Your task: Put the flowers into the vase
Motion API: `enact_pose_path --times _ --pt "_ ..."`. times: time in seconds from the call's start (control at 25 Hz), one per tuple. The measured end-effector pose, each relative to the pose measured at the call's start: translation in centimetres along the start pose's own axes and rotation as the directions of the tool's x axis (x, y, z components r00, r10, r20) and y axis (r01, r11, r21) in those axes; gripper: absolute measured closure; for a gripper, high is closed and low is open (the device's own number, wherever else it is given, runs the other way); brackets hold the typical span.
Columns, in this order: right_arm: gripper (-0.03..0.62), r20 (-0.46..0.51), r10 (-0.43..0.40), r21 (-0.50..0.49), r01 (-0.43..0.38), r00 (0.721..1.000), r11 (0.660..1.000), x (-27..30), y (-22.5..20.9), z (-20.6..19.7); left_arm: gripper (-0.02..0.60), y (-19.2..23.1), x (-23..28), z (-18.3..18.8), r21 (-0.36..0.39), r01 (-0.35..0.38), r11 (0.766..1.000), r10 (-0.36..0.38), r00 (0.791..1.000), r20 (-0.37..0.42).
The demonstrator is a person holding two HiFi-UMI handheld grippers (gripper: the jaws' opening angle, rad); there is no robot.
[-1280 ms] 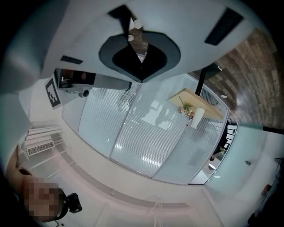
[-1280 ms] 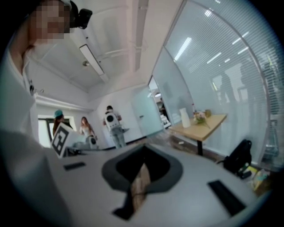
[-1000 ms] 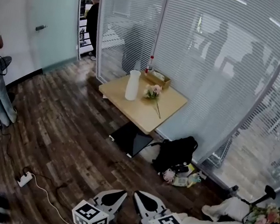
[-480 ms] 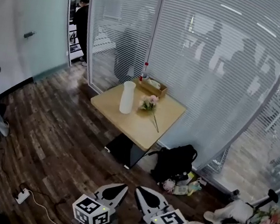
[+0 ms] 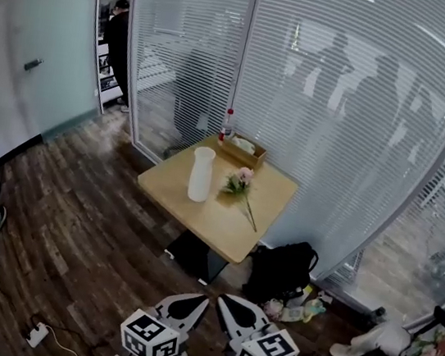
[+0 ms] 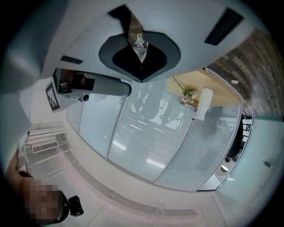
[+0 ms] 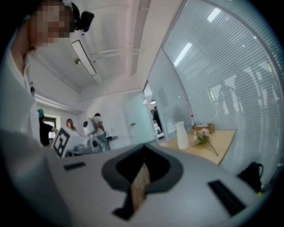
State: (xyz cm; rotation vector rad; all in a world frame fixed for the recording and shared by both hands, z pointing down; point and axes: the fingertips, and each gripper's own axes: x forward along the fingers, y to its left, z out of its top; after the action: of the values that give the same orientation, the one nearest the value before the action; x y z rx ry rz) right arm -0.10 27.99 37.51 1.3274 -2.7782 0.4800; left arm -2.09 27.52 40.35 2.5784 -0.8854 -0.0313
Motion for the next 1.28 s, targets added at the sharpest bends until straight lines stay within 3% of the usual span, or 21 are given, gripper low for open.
enact_pose_path --times 0.52,0.84,1.28 --pt "0.582 -0.043 -0.040 0.058 0.043 0.998 0.997 3.4 -4.2 -0.5 0.572 3.6 4.0 -0.2 -0.045 0.025 0.999 -0.027 0.998 -0.054" --pt "0.582 -0.040 -0.005 0.067 0.008 0.999 0.998 6.9 -7.3 0.4 0.572 7.3 6.8 0.9 -0.049 -0.020 0.999 0.018 0.999 -0.047" --pt "0.582 -0.026 0.019 0.072 -0.017 1.000 0.997 14.1 -16.5 4.1 0.572 13.6 15.9 4.5 -0.028 -0.034 0.999 0.033 0.998 -0.046"
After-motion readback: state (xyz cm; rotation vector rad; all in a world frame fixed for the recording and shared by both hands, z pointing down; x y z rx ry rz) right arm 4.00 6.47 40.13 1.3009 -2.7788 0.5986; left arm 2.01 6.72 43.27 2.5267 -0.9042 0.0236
